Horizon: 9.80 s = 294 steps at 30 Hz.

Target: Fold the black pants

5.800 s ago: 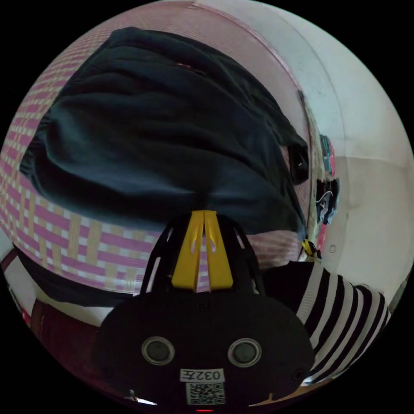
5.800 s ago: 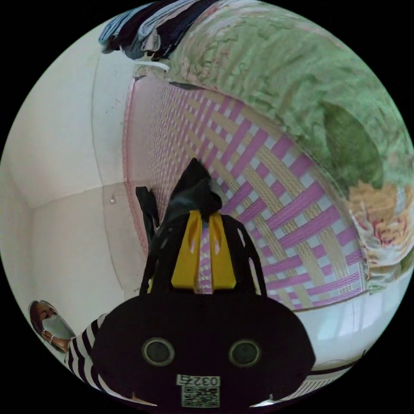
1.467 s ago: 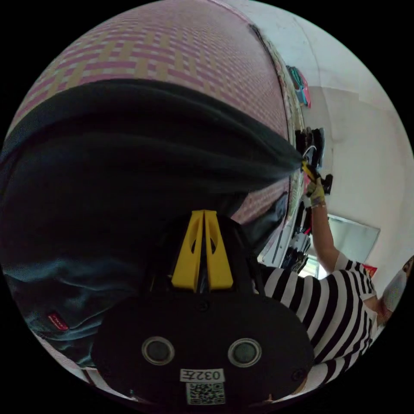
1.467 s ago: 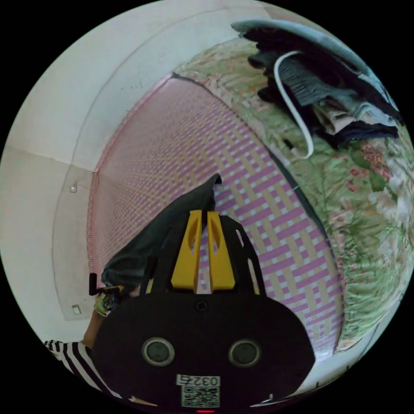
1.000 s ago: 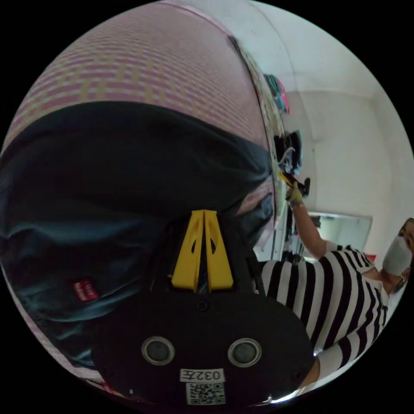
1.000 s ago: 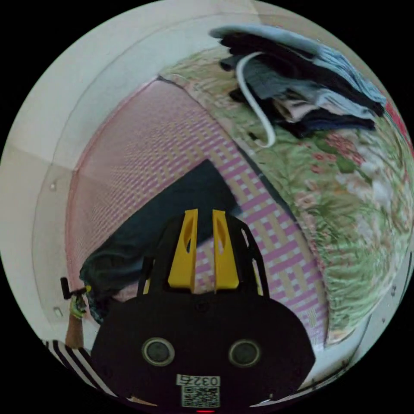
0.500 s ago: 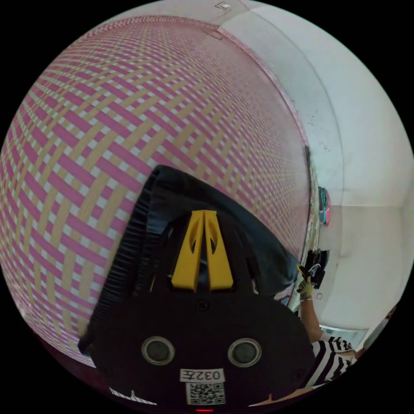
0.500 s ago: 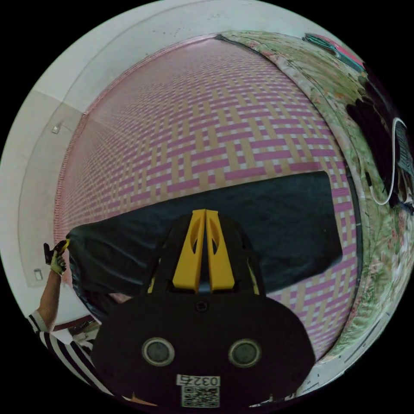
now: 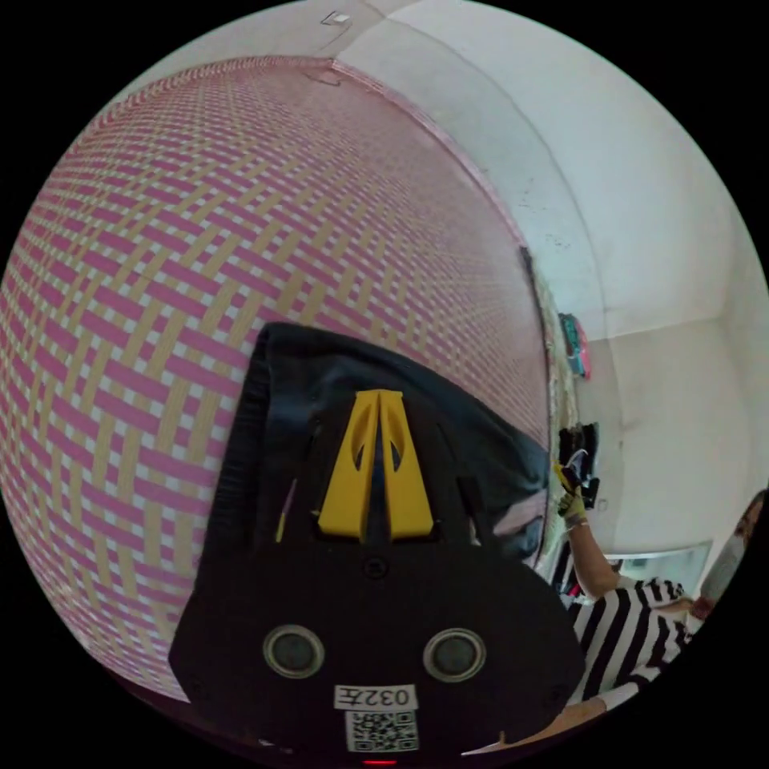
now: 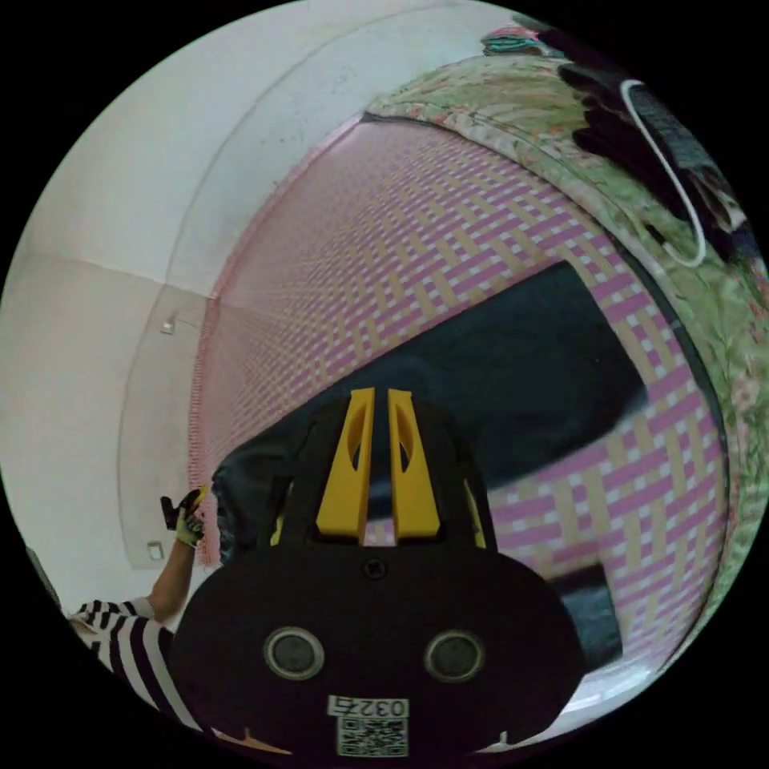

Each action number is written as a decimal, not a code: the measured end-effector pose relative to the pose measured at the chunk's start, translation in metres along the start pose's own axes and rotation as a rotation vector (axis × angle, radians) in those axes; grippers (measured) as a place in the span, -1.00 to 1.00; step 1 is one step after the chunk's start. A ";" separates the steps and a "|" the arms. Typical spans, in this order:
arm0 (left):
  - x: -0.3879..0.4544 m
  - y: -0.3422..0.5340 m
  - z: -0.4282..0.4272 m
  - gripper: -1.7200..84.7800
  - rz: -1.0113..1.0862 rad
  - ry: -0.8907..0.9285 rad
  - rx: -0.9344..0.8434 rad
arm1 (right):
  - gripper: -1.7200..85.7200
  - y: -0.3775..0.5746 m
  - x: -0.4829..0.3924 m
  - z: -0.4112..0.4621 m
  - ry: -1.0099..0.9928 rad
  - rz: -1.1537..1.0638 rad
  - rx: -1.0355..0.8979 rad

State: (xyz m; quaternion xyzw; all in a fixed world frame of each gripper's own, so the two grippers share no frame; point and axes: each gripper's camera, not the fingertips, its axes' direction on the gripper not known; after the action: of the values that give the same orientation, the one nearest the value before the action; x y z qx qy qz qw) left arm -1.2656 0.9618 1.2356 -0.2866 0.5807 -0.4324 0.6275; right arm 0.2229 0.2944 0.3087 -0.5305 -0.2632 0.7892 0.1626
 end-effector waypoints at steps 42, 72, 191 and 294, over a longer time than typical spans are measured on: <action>-0.190 0.225 0.045 -0.80 -0.593 0.381 0.336 | -0.95 0.230 0.194 -0.247 -0.264 0.366 0.160; -0.171 0.149 -0.065 -0.99 -0.139 0.664 0.549 | -0.98 0.216 0.088 -0.293 -0.405 0.129 0.326; 0.153 0.213 0.363 -0.80 0.794 -0.512 -0.515 | -0.92 -0.123 0.096 -0.155 -0.420 0.238 -0.139; -0.006 0.183 0.015 -0.72 -0.072 0.067 0.016 | -0.82 0.122 -0.012 0.203 -0.275 -0.333 -0.408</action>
State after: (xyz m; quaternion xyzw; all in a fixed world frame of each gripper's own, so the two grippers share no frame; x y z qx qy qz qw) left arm -1.2119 1.0490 1.0831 -0.2878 0.5872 -0.4688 0.5937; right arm 0.0425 0.1401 0.3062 -0.3900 -0.5194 0.7468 0.1427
